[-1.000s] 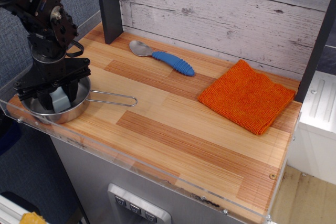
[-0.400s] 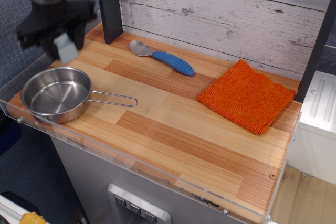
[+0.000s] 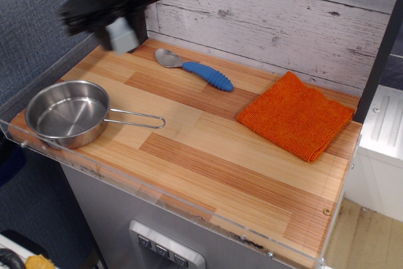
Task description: Put the block on top of the napkin.
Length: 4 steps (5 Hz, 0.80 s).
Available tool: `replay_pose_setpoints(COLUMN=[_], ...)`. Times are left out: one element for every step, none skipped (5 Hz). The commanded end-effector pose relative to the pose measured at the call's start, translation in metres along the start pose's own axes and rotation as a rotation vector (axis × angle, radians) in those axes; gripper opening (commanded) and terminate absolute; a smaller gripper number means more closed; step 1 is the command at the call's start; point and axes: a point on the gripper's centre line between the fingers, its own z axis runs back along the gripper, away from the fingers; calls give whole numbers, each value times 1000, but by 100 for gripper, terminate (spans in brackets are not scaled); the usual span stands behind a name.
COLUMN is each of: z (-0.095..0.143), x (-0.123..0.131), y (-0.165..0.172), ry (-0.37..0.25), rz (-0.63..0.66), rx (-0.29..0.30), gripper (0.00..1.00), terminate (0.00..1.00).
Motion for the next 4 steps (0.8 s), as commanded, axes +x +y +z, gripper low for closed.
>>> replay_pose_setpoints(z=[13, 5, -4, -13], x=[-24, -46, -66, -88], y=[-63, -87, -112, -131], ry=[-22, -2, 8, 40], rz=[-57, -111, -161, -201], rx=[-63, -67, -73, -88], gripper=[0, 0, 0, 0], terminate=[0, 0, 0, 0])
